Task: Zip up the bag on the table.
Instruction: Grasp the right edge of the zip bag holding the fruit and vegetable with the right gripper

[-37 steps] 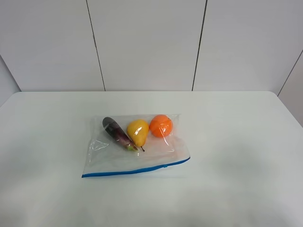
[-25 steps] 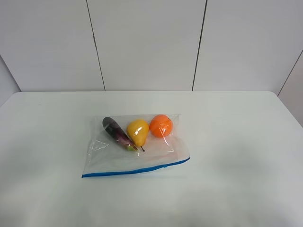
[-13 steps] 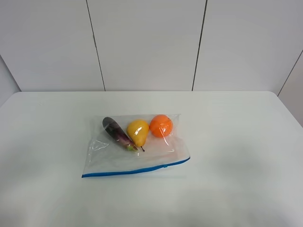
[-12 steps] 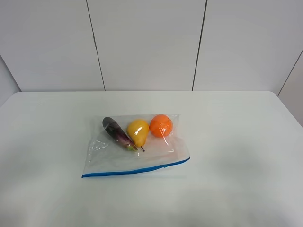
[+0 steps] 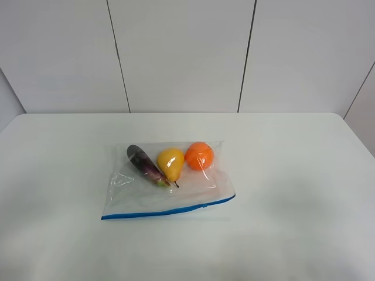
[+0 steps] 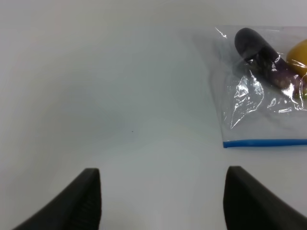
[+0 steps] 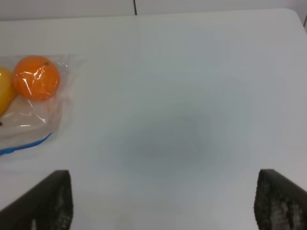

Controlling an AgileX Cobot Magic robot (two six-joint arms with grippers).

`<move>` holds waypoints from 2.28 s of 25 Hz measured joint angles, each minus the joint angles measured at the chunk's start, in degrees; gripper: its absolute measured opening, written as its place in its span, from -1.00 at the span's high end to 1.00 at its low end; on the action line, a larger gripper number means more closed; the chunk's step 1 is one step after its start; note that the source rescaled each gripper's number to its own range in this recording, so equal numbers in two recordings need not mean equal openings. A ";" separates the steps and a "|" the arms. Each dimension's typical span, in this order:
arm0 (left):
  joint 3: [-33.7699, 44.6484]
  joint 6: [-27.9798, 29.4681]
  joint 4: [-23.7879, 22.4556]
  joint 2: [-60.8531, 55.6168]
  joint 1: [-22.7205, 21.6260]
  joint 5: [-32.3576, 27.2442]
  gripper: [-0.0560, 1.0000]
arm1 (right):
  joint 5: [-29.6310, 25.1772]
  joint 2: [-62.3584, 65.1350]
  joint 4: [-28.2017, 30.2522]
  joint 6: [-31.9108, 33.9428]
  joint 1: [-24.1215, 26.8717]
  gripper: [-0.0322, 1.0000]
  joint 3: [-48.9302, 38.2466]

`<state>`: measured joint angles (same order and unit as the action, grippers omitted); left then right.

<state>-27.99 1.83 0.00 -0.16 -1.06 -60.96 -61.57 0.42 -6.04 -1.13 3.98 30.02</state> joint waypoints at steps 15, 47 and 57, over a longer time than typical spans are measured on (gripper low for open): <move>0.00 0.00 -0.33 0.00 0.00 0.00 -0.68 | 3.32 -7.55 -1.82 0.04 0.00 -0.88 2.37; 0.00 0.00 -0.33 0.00 0.00 0.00 -0.68 | 35.71 -62.39 -25.86 -19.45 0.00 -0.88 4.34; 0.00 0.00 -0.33 0.00 0.00 0.00 -0.68 | 34.68 -79.52 -51.60 -40.22 0.00 -0.88 4.39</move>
<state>-27.99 1.83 -0.33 -0.16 -1.06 -60.96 -26.89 -79.10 -57.64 -41.35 3.98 34.40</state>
